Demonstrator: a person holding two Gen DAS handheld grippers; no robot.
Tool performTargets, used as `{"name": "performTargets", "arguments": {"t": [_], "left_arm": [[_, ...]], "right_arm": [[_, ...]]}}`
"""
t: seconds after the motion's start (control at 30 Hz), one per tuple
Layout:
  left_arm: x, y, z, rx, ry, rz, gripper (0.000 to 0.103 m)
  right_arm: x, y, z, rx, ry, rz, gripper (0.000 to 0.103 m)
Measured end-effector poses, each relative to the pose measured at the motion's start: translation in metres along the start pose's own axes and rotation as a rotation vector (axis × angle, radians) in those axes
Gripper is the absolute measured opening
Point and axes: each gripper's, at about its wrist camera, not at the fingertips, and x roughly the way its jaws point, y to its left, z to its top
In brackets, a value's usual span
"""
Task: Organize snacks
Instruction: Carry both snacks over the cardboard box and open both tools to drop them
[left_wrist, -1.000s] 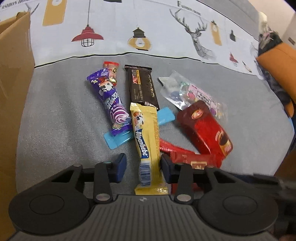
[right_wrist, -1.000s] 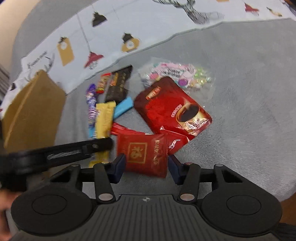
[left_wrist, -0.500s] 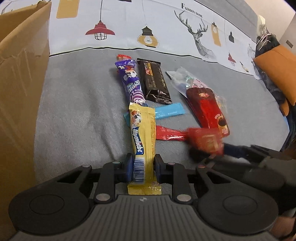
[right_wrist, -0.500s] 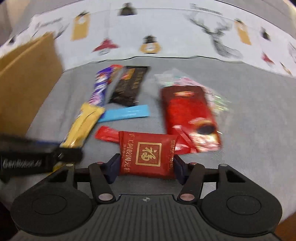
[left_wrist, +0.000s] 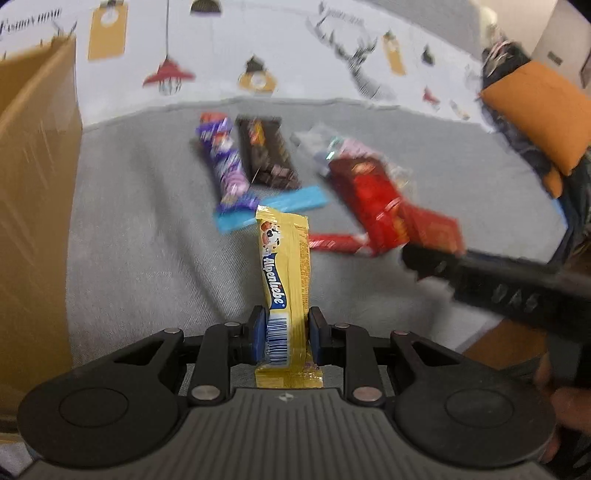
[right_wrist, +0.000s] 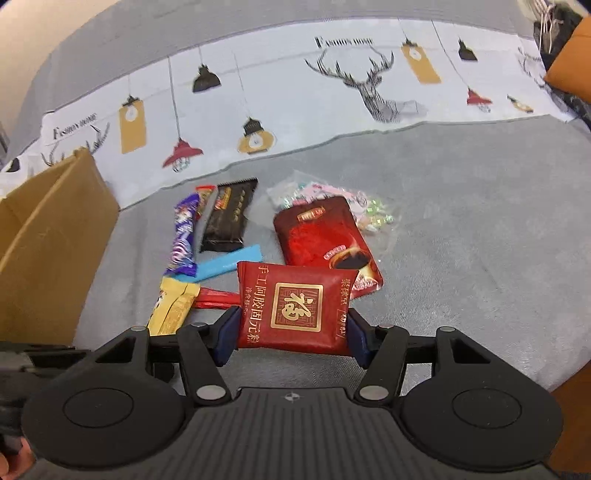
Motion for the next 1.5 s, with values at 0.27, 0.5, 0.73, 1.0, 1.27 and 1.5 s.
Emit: {"name": "performTargets", "arguments": {"t": [0.27,0.5,0.73,1.0,1.27,1.5], "left_arm": [[-0.055,-0.001,0.011,-0.01,-0.078,0.032,0.027],[-0.121,0.031,0.025,-0.099,-0.212,-0.008,0.027],[-0.197,0.072,0.035,-0.144,-0.381,-0.022,0.027],[-0.249,0.134,0.032,-0.247,-0.501,0.055,0.027],[-0.242,0.195,0.014,-0.347,-0.473,0.109,0.027],[-0.201,0.231,0.0,-0.39,-0.34,0.201,0.027]], "right_arm": [[-0.032,0.037,-0.01,-0.068,-0.033,0.068,0.061],[-0.069,0.08,0.008,-0.084,-0.11,0.115,0.061],[-0.102,0.155,0.041,-0.189,-0.186,0.2,0.061],[-0.112,0.246,0.065,-0.335,-0.219,0.339,0.062],[-0.081,0.299,0.062,-0.387,-0.154,0.388,0.062],[-0.029,0.313,0.047,-0.379,-0.016,0.384,0.062]]}}
